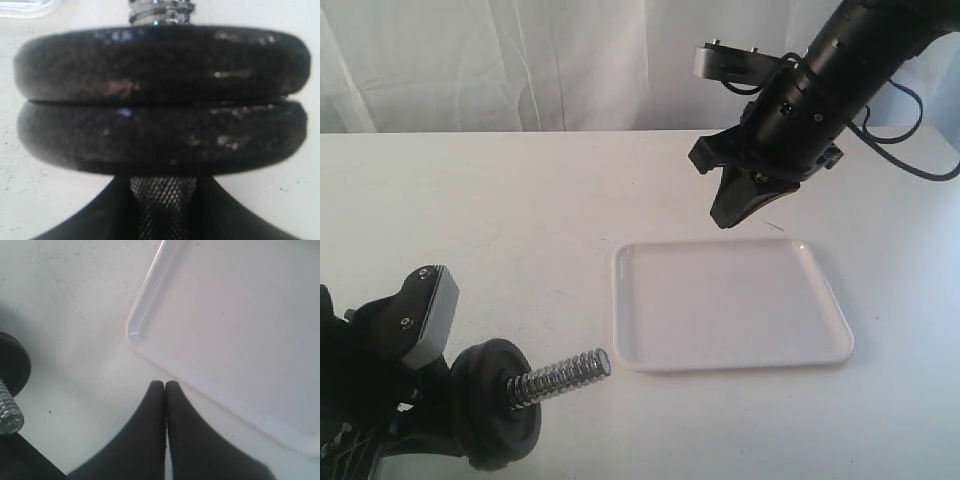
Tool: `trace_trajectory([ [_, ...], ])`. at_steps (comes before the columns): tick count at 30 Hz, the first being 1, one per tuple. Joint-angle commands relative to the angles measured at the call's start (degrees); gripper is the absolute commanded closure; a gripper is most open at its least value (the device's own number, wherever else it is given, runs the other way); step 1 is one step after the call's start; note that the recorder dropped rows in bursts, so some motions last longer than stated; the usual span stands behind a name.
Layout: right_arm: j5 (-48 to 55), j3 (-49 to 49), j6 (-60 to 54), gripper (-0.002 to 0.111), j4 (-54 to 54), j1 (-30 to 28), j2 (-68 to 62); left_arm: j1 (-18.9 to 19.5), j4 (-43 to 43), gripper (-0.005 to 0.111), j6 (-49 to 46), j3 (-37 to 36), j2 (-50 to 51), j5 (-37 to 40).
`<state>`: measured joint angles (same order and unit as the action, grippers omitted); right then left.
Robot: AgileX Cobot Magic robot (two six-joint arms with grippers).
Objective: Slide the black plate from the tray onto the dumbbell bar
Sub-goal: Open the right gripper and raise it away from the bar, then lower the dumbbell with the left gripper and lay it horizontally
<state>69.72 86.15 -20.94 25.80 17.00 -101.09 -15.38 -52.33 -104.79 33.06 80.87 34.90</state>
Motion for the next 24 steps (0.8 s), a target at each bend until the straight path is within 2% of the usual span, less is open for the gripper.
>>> trace_trajectory([
  [1,0.2,0.5,0.9,0.108,-0.9,-0.5,0.4,-0.2,-42.9,0.107,-0.3,3.2,-2.2,1.8],
  [11,0.2,0.5,1.7,0.108,-2.1,-0.5,3.9,-0.2,-43.1,0.107,0.3,7.1,-2.2,4.7],
  [16,-5.8,0.5,4.5,0.108,-9.4,-0.5,11.1,-0.3,-43.1,0.107,0.9,7.1,-2.1,6.1],
  [24,-4.9,0.5,9.3,0.108,-18.5,-0.5,20.3,-6.2,-43.9,0.107,0.9,8.4,-1.5,2.6],
])
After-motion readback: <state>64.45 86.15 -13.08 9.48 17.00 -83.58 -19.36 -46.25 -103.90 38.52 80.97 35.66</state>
